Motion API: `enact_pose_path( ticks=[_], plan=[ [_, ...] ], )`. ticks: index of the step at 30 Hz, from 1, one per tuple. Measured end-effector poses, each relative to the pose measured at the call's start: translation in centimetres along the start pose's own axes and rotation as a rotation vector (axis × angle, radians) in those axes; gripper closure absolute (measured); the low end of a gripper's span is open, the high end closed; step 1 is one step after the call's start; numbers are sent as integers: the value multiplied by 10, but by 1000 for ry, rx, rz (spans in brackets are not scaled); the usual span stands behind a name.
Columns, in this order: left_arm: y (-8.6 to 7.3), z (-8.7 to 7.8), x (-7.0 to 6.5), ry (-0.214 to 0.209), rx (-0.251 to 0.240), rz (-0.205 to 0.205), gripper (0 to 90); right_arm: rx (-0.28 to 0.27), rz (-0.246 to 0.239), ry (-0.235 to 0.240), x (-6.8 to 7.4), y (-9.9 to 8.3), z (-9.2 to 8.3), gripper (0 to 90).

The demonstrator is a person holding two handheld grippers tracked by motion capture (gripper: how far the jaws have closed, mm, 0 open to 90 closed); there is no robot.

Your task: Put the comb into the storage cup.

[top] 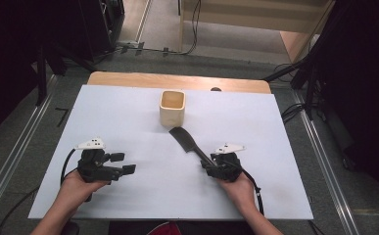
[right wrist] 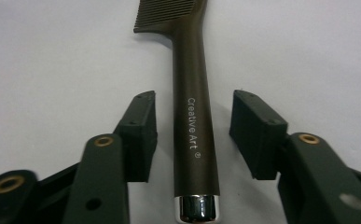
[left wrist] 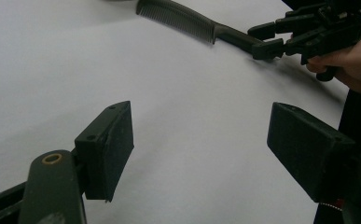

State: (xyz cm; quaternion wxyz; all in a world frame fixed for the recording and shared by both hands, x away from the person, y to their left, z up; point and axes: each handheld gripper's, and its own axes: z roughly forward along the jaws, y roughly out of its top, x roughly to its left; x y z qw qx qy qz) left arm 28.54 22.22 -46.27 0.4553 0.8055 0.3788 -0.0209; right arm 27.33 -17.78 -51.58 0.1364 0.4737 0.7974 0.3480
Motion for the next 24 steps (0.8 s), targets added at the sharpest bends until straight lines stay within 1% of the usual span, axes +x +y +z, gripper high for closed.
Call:
enact_pose_path(
  ticks=[1,2,3,4,8,10,14,18,20,24],
  plan=[
    [0,0,0,0,0,0,242,0,0,0,0,0,0,500],
    [0,0,0,-2,1,0,242,-1,-24,-26,4,-1,0,540],
    [0,0,0,-2,1,0,242,-1,-24,-26,4,-1,0,540],
    [0,0,0,-2,1,0,242,-12,-31,-37,6,-2,1,570],
    [0,1,0,-2,2,-2,242,-25,-24,-32,6,-4,1,592],
    [0,1,0,-3,4,-3,242,-27,-29,-40,7,-5,1,607],
    [0,1,0,-3,5,-3,242,-33,-38,-39,9,-6,1,690],
    [0,1,0,-3,6,-3,242,-32,-28,-28,8,-5,1,695],
    [0,1,0,-4,5,-5,242,-32,-32,-29,7,-5,1,697],
    [0,1,0,-4,3,-7,242,-33,-22,-13,5,-5,1,700]
  ],
)
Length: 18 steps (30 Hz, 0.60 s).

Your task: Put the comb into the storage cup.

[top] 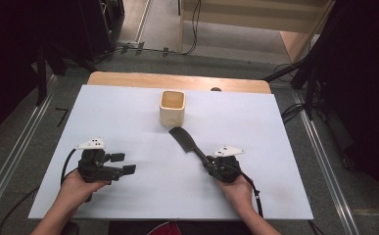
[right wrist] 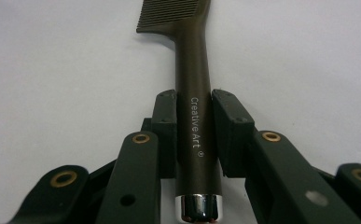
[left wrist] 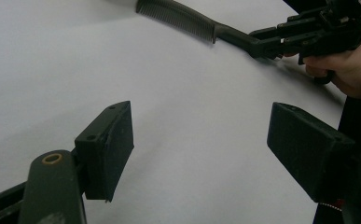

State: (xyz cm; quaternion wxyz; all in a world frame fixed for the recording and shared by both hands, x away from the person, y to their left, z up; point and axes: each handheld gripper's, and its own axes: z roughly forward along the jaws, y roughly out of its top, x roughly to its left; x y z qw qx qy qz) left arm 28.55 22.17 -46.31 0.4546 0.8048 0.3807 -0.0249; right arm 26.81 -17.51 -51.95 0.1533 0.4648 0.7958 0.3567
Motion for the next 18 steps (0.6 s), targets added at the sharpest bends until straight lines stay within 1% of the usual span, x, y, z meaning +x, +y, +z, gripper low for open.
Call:
enact_pose_path(
  ticks=[5,6,10,13,15,16,18],
  plan=[
    [0,0,0,3,0,1,242,14,16,18,-3,2,0,701],
    [0,0,0,2,0,1,243,18,21,28,-4,3,-1,701],
    [0,0,0,3,0,-3,243,28,26,41,-5,5,-2,702],
    [0,0,0,3,-2,-4,242,27,24,46,-5,5,-2,702],
    [0,0,0,4,1,-3,242,24,35,59,-6,6,-4,703],
    [0,0,0,3,0,-4,242,20,48,68,-6,6,-5,703],
    [0,0,0,3,-1,-6,242,13,45,70,-7,8,-6,704]
  ],
)
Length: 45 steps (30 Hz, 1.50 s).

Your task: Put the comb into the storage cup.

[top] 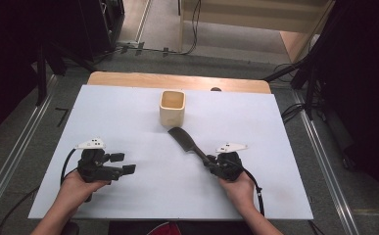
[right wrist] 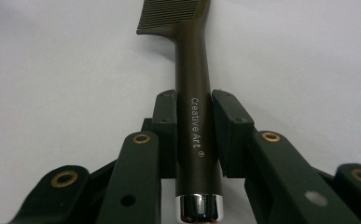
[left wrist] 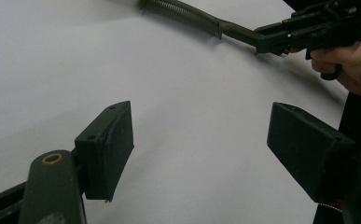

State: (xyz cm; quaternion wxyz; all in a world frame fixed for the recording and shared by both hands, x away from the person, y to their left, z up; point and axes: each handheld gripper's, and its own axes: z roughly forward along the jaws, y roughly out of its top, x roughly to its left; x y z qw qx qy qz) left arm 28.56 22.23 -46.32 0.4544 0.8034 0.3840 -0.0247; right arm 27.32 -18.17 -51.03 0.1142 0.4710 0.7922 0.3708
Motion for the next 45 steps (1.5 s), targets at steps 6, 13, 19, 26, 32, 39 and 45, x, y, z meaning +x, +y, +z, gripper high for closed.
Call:
enact_pose_path(
  ticks=[6,13,19,26,32,39,45],
  plan=[
    [0,0,0,-2,0,-3,242,4,15,44,-1,2,-3,703],
    [0,0,1,-7,1,-11,243,2,3,101,8,6,-8,703],
    [1,1,-1,-18,4,-28,243,-4,-16,135,18,12,-9,704],
    [3,1,-5,-28,-10,-42,245,-2,-39,162,33,22,-4,704],
    [4,1,-6,-26,-16,-53,246,-18,-36,195,44,34,2,704],
    [5,2,-6,-19,-2,-75,246,-26,-33,218,56,42,12,704],
    [5,2,-5,-19,-5,-101,246,-38,-28,224,64,49,20,703]
  ],
)
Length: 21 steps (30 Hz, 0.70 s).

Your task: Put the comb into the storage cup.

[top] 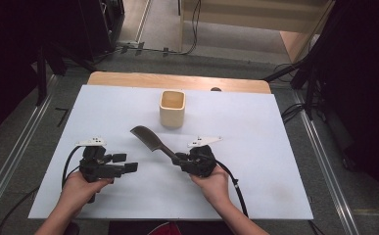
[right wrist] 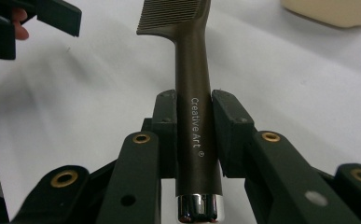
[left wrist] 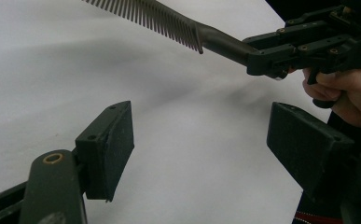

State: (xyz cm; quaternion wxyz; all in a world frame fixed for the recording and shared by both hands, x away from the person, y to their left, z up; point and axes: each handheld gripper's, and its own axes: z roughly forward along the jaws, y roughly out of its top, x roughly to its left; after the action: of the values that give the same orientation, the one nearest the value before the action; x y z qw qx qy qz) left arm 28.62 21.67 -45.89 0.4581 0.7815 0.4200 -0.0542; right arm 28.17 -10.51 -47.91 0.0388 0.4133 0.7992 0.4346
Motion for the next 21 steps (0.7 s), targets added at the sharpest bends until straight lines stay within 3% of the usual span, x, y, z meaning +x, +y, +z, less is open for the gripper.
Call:
enact_pose_path(
  ticks=[6,17,21],
  plan=[
    [1,0,-1,14,1,-6,246,-18,8,1,5,8,6,703],
    [6,3,-3,0,-33,-84,246,-62,37,-7,9,14,19,703],
    [12,5,-4,26,-50,-95,247,-75,47,-18,13,15,24,703]
  ],
)
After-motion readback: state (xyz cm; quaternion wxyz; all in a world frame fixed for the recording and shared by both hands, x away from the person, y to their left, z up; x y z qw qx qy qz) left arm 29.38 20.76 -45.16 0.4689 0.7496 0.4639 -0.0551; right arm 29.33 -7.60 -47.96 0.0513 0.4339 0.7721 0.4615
